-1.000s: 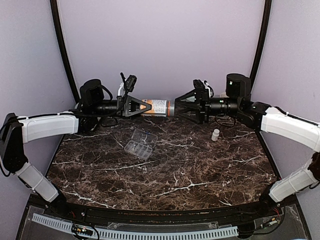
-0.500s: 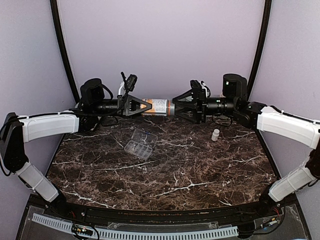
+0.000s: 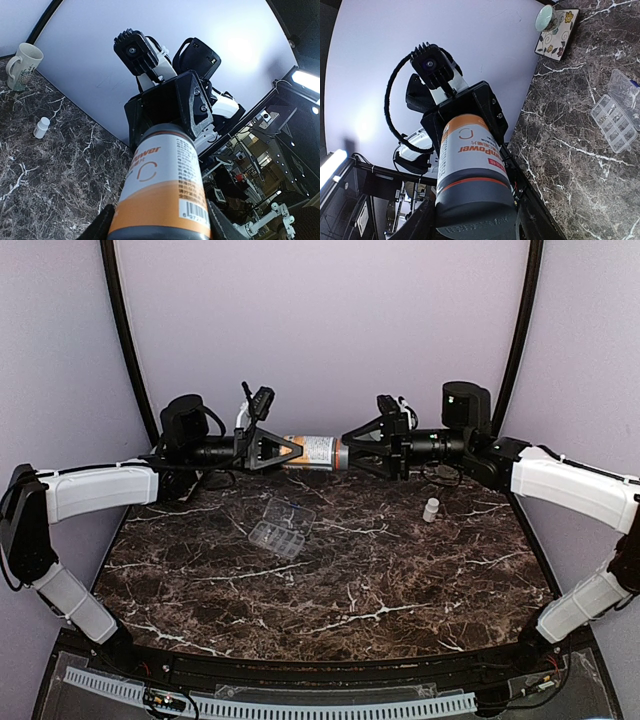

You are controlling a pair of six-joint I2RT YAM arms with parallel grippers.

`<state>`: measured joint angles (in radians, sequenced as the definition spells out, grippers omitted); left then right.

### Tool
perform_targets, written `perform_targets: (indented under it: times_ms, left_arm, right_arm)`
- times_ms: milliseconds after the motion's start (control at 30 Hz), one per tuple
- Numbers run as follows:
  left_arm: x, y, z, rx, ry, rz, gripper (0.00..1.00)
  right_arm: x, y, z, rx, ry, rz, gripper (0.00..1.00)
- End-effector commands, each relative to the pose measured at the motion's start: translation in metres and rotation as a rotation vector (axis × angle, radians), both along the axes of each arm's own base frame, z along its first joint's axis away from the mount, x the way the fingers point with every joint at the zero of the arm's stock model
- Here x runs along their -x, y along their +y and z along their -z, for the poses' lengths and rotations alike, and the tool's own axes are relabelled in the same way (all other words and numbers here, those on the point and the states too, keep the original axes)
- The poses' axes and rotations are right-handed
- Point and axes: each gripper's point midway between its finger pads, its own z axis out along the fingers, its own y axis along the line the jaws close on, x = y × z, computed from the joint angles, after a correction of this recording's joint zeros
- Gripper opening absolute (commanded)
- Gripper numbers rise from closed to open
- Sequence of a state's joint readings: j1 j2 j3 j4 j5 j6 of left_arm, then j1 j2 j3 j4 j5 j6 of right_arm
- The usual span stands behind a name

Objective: Sort the pills into containers
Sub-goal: Unscrew the lid of the pill bottle.

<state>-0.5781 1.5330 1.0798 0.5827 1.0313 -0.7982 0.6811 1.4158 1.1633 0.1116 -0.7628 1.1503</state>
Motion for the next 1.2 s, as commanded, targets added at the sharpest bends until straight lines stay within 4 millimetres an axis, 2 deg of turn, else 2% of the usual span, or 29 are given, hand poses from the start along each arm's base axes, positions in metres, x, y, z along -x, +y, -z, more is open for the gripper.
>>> perform_targets:
  times_ms: [0, 167, 400, 533, 767, 967, 1167]
  left_arm:
    - [0.001, -0.002, -0.019, 0.038, -0.050, 0.012, 0.00]
    - [0.000, -0.002, -0.021, 0.049, -0.048, 0.012, 0.00]
    - [-0.002, -0.004, -0.023, 0.065, -0.035, 0.014, 0.00]
    - [-0.003, -0.005, -0.025, 0.082, -0.019, 0.027, 0.00]
    - [0.000, -0.008, -0.035, 0.124, 0.022, 0.081, 0.00]
    - [0.001, -0.009, -0.036, 0.128, 0.043, 0.107, 0.00]
    - [0.005, -0.009, -0.039, 0.130, 0.055, 0.134, 0.00]
  right_arm:
    - [0.007, 0.008, -0.016, -0.025, -0.067, -0.042, 0.40]
    - [0.010, 0.010, -0.016, -0.004, -0.100, -0.051, 0.35]
    - [0.012, 0.011, -0.019, 0.096, -0.246, -0.044, 0.29]
    - [0.019, 0.015, -0.020, 0.177, -0.396, -0.057, 0.29]
    - [0.031, 0.007, -0.026, 0.290, -0.677, -0.015, 0.30]
    - [0.036, 0.003, -0.013, 0.433, -0.905, 0.014, 0.30]
    - [0.033, -0.005, -0.002, 0.572, -1.100, 0.096, 0.28]
